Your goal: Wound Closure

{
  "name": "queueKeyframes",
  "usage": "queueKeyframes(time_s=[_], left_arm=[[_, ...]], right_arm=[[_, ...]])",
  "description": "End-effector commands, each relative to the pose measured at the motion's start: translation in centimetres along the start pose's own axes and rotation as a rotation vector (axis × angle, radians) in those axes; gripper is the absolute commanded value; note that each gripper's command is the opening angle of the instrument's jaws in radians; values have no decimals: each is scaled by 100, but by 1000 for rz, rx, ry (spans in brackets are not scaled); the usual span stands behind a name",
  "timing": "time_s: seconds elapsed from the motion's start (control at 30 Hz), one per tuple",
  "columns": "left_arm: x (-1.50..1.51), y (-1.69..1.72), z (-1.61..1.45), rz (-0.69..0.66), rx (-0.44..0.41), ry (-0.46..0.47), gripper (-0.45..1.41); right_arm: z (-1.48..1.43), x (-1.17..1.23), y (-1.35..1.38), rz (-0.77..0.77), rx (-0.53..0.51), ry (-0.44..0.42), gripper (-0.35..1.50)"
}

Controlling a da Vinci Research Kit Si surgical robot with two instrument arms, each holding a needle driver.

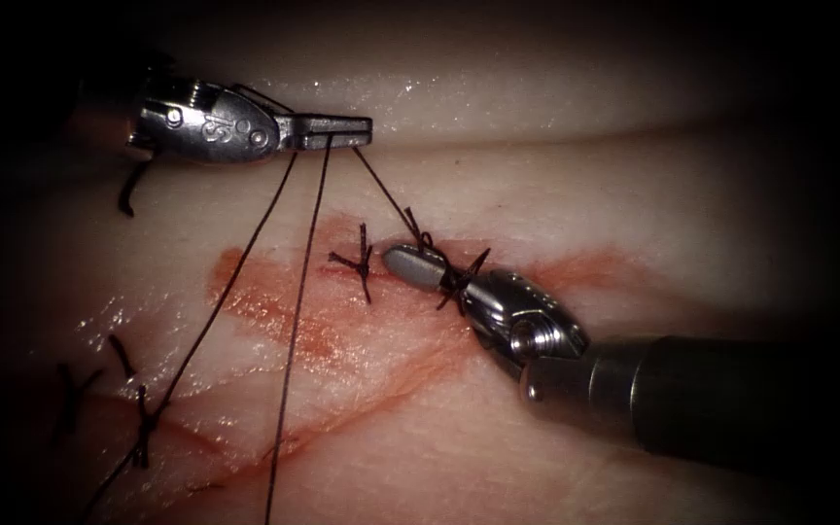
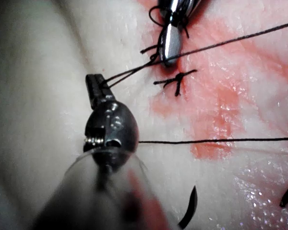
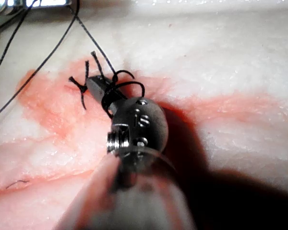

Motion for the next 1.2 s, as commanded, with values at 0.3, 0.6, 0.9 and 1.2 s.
queueKeyframes(time_s=[0.3, 0.6, 0.9, 1.2], left_arm=[[-1, -58, -56, -11, 67, -25, -45], [-10, -91, -80, -15, 104, -51, -45], [-17, -90, -79, -15, 111, -67, -45], [-21, -96, -75, -18, 111, -65, -45]], right_arm=[[-8, -3, -2, -223, -2, -20, -35], [-19, 5, -7, -444, -3, -30, -35], [-31, 3, -1, -1198, -101, -231, -35], [-39, -7, -11, -1647, -65, -551, -35]])
